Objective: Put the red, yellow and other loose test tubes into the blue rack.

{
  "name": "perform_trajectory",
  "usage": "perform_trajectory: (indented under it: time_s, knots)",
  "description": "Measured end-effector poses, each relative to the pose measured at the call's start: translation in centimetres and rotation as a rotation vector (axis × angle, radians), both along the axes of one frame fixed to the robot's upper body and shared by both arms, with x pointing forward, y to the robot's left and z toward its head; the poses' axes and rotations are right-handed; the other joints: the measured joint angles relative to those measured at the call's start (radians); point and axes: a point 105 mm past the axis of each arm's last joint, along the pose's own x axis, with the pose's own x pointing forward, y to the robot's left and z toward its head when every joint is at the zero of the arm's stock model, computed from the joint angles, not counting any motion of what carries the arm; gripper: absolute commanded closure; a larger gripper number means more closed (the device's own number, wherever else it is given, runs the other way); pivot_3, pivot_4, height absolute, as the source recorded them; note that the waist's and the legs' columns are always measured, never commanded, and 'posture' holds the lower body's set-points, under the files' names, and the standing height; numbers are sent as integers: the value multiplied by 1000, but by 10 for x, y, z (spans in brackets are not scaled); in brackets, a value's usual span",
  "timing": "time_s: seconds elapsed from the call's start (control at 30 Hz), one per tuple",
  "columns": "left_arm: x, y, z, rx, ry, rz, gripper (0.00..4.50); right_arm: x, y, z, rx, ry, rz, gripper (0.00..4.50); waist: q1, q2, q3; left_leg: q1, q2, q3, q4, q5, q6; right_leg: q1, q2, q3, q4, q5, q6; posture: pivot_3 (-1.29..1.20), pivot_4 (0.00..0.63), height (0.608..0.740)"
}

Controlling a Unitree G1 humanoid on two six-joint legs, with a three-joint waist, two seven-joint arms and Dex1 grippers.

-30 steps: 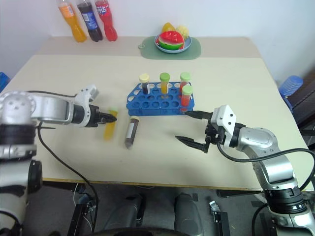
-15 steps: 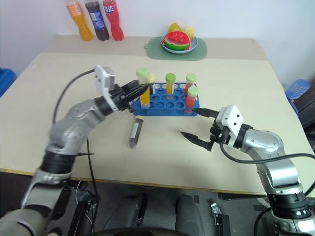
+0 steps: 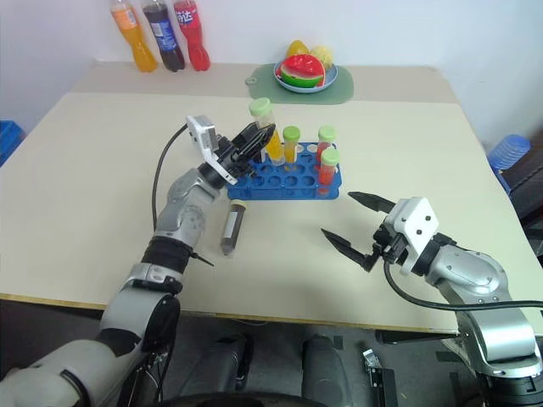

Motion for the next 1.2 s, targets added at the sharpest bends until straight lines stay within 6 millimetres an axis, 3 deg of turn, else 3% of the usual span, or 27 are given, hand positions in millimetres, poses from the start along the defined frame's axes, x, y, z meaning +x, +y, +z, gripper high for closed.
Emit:
perform_trajectory:
  time_s: [0.27, 0.43, 0.57, 1.03, 1.2]
  knots:
    - [0, -16, -19, 84, 24, -98, 3736, -8, -5, -22, -14, 59, -75, 0, -3, 0, 0, 0, 0, 0, 0, 0, 0, 0, 0, 0, 0, 0, 0, 0, 150, 740]
    - [-2, -20, -20, 122, 8, -140, 3736, -25, -14, -34, -13, 108, -135, 0, -5, 0, 0, 1, 0, 0, 0, 0, 0, 1, 0, 0, 0, 0, 0, 0, 150, 740]
    - [0, -16, -40, 238, 15, -117, 3736, -29, -21, -35, -5, 111, -179, 0, -8, 0, 0, 3, 0, 0, 0, 0, 0, 2, 1, 0, 1, 0, 0, 0, 150, 740]
    - [-1, -19, -44, 342, -59, -93, 3736, -27, -16, -34, 1, 91, -189, 0, -4, -1, -2, 12, 0, 0, -2, -1, 2, 12, 1, 0, 0, 0, 1, 0, 150, 740]
    - [-2, -32, -45, 320, -29, -111, 3736, -25, -14, -32, 3, 83, -182, 0, -3, -2, -2, 13, 0, 0, -1, -1, 3, 12, 1, 0, 0, -1, 1, 0, 150, 740]
